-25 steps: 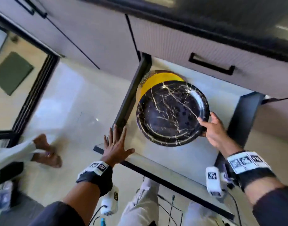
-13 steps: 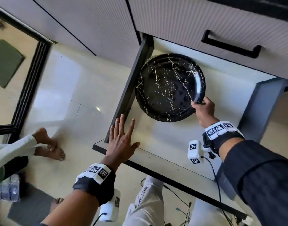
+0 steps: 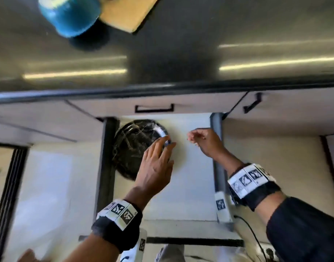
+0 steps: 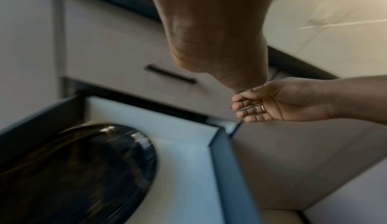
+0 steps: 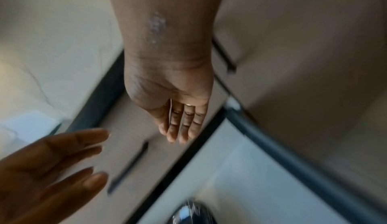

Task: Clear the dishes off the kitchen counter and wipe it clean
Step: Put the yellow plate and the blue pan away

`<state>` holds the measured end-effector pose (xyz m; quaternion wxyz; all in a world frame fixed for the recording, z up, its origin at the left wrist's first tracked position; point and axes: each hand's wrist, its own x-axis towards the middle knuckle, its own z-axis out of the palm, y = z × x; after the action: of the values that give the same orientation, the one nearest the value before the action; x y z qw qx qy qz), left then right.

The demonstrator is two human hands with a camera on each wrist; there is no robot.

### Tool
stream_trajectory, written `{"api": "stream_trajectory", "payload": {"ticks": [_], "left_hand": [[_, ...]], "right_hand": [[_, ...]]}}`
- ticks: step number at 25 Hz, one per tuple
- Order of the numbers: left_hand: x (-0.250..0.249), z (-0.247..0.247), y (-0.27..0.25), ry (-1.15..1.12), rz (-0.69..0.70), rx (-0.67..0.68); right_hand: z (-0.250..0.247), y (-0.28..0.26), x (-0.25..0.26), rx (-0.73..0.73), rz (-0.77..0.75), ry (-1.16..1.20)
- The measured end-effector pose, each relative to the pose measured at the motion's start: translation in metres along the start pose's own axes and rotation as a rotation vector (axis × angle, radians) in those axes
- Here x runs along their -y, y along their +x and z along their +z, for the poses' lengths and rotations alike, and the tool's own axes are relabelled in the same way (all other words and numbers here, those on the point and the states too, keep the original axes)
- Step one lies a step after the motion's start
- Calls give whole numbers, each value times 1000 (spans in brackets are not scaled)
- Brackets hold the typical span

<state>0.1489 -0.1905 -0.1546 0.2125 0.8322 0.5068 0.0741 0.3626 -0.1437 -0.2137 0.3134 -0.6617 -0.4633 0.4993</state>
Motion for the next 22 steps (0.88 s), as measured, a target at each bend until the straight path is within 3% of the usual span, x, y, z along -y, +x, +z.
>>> {"api": "stream_trajectory", "payload": {"ticks": [4,6,8,12,16,18,22], "left_hand": [[-139,-30,117,-68,423,-128],[-216,-31,174,-126,571,-102],[-284,-23,232,-140,620,-47],[-356,11,332,-67,422,97],[-386,42,380,146,180,347],[-388,47,383,190,147,409],[-384,41,382,155,151,477]], "right_hand": [[-173,-61,39,-117,-150,7],[-270,-82,42,-293,-196,-8],[-358,-89,41,-521,-228,-6],[-480,-67,36,-786,-226,77],[-572,-11,23,-902,-5,519],[-604,18,17,-918,77,666],[-645,69,8,-851,92,810]]}}
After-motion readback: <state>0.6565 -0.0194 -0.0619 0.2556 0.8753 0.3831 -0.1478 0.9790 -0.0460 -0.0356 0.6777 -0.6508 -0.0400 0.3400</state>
